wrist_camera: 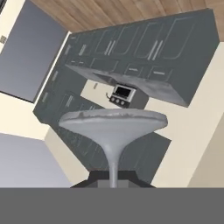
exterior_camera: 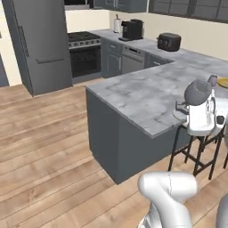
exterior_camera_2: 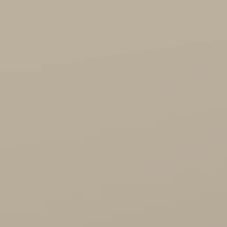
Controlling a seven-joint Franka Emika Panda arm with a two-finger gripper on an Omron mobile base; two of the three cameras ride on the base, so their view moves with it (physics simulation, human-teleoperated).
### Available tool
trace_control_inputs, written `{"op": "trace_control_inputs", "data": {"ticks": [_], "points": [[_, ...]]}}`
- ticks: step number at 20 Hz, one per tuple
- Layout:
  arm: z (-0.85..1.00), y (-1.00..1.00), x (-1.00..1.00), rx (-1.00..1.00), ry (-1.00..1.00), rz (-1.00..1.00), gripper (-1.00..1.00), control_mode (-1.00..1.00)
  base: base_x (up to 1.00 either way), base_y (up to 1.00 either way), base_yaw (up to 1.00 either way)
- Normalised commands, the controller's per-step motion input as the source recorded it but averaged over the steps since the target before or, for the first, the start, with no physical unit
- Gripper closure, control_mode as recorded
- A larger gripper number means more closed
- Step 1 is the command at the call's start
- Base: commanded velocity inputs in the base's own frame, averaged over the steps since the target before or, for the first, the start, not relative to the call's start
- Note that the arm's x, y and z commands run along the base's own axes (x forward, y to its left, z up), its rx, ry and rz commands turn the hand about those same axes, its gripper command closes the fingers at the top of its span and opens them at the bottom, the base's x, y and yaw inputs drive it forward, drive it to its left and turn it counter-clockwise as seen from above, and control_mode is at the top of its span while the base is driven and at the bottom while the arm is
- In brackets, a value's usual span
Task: Retrieve the wine glasses from the counter and place one next to each plate.
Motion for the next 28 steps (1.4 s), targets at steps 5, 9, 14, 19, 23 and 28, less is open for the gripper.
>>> {"op": "trace_control_inputs", "data": {"ticks": [5,9,14,19,23,28], "points": [[0.0,0.0,0.0,0.0,0.0,0.0,1.0,1.0,0.0,-1.0,0.22],[0.0,0.0,0.0,0.0,0.0,0.0,1.0,1.0,0.0,-1.0,0.15],[0.0,0.0,0.0,0.0,0.0,0.0,1.0,1.0,0.0,-1.0,0.11],[0.0,0.0,0.0,0.0,0.0,0.0,1.0,1.0,0.0,-1.0,0.07],[0.0,0.0,0.0,0.0,0.0,0.0,1.0,1.0,0.0,-1.0,0.08],[0.0,0.0,0.0,0.0,0.0,0.0,1.0,1.0,0.01,-1.0,0.1]]}}
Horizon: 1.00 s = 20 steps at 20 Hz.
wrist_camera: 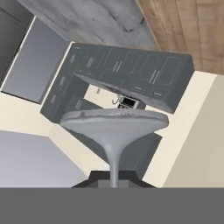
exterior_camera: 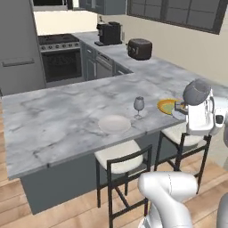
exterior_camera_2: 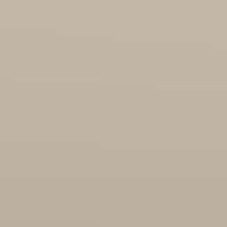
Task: Retrieve the wine glasses from the counter and place one next to each plate.
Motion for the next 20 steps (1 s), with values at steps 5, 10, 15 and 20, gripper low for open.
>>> {"op": "trace_control_inputs", "data": {"ticks": [5,10,15,20], "points": [[0.0,0.0,0.0,0.0,0.0,0.0,1.0,1.0,0.33,-1.0,0.13],[0.0,0.0,0.0,0.0,0.0,0.0,1.0,1.0,0.52,-0.92,0.02],[0.0,0.0,0.0,0.0,0.0,0.0,1.0,1.0,0.71,-0.33,0.0],[0.0,0.0,0.0,0.0,0.0,0.0,1.0,1.0,0.99,-0.07,0.06]]}}
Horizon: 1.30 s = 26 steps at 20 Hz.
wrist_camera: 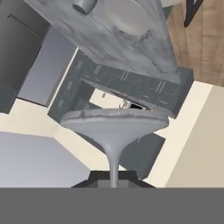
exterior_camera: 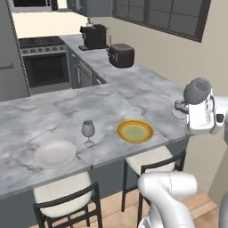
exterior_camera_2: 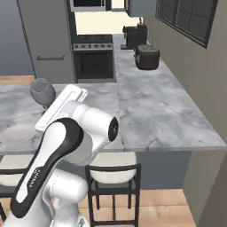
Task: Retrieve the wine glasses from the counter and place one next to each plate.
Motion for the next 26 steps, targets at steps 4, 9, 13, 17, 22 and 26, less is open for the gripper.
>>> {"op": "trace_control_inputs", "data": {"ticks": [4,9,13,17,22,26], "points": [[0.0,0.0,0.0,0.0,0.0,0.0,1.0,1.0,0.92,-0.52,0.3],[0.0,0.0,0.0,0.0,0.0,0.0,1.0,1.0,0.5,-0.78,0.57],[0.0,0.0,0.0,0.0,0.0,0.0,1.0,1.0,0.38,-0.45,0.41],[0.0,0.0,0.0,0.0,0.0,0.0,1.0,1.0,0.26,-0.45,0.03],[0.0,0.0,0.0,0.0,0.0,0.0,1.0,1.0,0.44,-0.24,-0.22],[0.0,0.0,0.0,0.0,0.0,0.0,1.0,1.0,0.25,-0.23,-0.38]]}}
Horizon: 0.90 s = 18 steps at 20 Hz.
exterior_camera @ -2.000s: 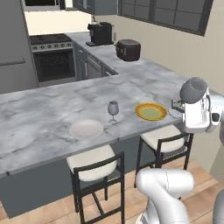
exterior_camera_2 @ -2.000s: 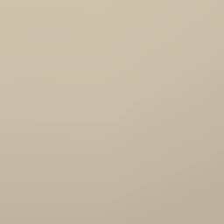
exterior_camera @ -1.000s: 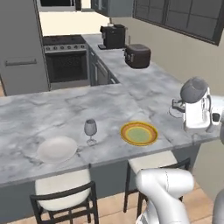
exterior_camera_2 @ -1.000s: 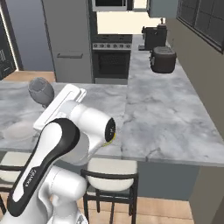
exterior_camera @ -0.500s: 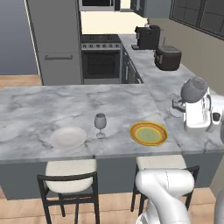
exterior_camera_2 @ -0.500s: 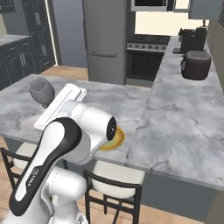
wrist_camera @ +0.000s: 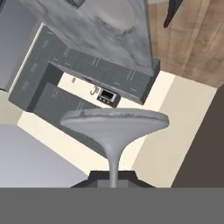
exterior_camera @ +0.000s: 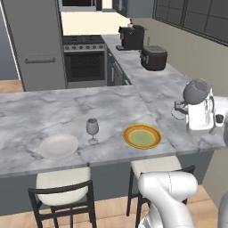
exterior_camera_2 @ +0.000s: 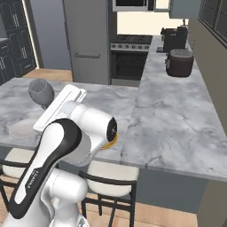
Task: Retrieve the wine glasses from the counter and place one next to each plate.
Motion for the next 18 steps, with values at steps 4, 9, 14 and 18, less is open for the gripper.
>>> {"op": "trace_control_inputs", "data": {"ticks": [4,9,14,18], "points": [[-0.3,-0.26,0.48,0.0,0.03,-0.12,1.0,-1.0,0.0,0.0,0.0],[-0.61,-0.91,0.46,0.0,0.07,0.04,1.0,-1.0,0.0,0.0,0.0],[-0.66,-0.8,0.49,0.0,0.18,0.12,1.0,-1.0,0.0,0.0,0.0],[-0.57,-0.18,0.67,-0.01,0.15,0.14,1.0,-1.0,0.0,0.0,0.0]]}}
